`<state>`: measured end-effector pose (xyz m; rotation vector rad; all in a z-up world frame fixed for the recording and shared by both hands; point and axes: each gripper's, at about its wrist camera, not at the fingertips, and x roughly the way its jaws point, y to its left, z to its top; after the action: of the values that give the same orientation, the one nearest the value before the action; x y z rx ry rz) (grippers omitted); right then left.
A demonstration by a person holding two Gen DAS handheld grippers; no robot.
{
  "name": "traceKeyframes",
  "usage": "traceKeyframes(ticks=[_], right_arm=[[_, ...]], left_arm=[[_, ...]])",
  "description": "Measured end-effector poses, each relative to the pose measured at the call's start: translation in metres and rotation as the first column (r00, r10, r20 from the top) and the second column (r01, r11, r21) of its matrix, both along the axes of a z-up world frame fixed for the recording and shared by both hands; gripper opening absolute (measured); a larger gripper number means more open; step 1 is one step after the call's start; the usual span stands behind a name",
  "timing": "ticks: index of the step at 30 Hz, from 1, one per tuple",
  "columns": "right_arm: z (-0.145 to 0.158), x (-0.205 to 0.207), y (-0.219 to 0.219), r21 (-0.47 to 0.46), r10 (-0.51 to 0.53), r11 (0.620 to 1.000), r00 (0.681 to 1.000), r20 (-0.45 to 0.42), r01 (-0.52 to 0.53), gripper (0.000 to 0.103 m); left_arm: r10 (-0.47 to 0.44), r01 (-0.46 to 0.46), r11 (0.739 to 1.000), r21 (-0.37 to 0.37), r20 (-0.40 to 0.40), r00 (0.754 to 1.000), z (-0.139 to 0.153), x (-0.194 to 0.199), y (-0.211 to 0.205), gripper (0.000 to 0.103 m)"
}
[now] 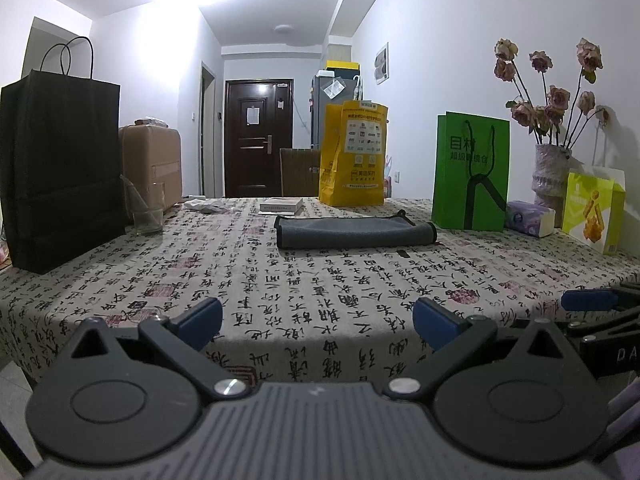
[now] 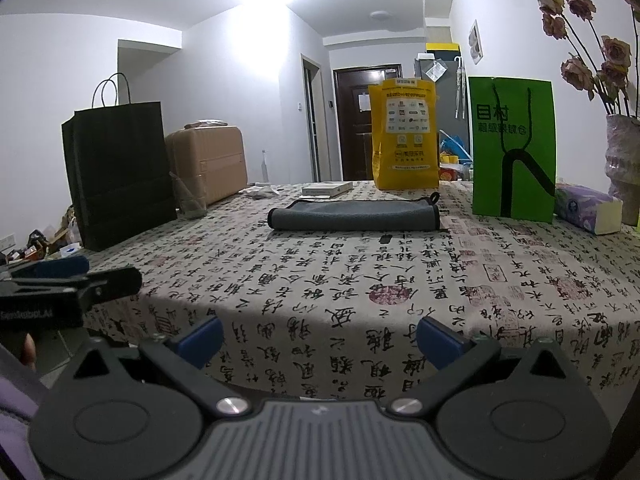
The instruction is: Fold towel
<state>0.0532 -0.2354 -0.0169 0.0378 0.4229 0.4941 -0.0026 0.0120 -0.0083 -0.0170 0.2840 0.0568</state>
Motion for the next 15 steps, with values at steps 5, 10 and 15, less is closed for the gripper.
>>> traceKeyframes(ticks=[5,10,15], right_arm=[[-0.0006,0.0001,0.0008,0.001,0.0,1.0,1.0,-0.005,0.0,0.103],[-0.0016,-0.0001,0.0006,0.001,0.002,1.0,1.0,-0.007,-0.002,0.103],[-0.0019,-0.0002,0.0007,0.002,0.001,1.0,1.0,-0.008,-0.001,0.103]], left_arm=[[0.0,0.0,1.0,0.001,-0.003,1.0,-0.0023,-0.0005,0.0009,0.103],[-0.001,0.001,1.0,0.001,-0.005,1.0,-0.0041,-0.0006,0.0015,0.103],[0.0,0.0,1.0,0.002,-0.01,1.0,-0.0049,0.0006,0.0007,0.103]])
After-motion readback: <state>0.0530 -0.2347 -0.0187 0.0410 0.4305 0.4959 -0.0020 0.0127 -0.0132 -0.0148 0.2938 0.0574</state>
